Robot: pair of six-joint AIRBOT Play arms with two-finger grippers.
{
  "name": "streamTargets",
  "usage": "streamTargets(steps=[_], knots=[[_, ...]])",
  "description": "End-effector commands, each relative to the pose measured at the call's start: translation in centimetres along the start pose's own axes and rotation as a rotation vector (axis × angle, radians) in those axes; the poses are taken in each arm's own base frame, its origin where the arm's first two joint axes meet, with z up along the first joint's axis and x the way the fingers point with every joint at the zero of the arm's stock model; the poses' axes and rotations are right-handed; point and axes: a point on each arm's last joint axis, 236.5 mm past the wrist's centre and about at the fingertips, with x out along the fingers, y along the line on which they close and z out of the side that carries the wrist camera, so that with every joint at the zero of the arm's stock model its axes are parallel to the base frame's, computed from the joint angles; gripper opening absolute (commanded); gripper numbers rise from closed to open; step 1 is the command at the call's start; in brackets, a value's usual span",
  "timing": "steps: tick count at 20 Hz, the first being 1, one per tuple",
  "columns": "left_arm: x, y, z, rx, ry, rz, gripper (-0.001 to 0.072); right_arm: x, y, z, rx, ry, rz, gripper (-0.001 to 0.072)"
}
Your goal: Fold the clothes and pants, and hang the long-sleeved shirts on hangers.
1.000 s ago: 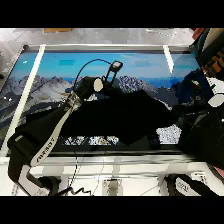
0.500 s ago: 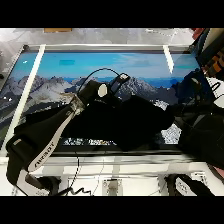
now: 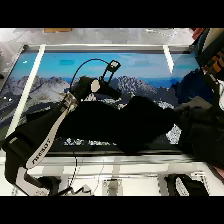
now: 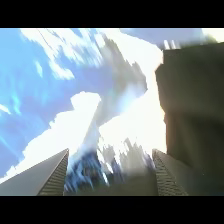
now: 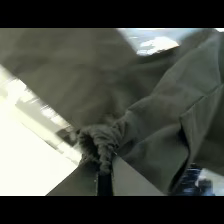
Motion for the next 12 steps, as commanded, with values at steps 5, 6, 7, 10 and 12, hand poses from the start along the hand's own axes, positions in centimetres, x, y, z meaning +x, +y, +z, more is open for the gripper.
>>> streamTargets(steps=[5, 6, 7, 10, 12], knots=[[3.1, -1.5, 0.6, -0.243, -0.070, -0.099, 0.0479, -4.6, 13.4, -4.6, -0.185, 0.026, 0.300, 0.0027], [3.8, -2.4, 0.0, -0.296, -0.051, -0.139, 0.0478, -4.9, 14.4, -4.4, -0.209, -0.003, 0.325, 0.0027], [4.6, -3.6, -0.9, -0.343, -0.017, -0.186, 0.0479, -5.1, 14.7, -4.1, -0.216, -0.021, 0.331, 0.0027], [6.3, -7.2, -4.8, -0.398, 0.132, -0.301, 0.0484, -4.9, 14.3, -3.7, -0.204, -0.028, 0.328, 0.0027], [6.5, -10.2, -6.8, -0.342, 0.204, -0.394, 0.0511, -4.7, 14.0, -3.3, -0.195, -0.034, 0.320, 0.0027]])
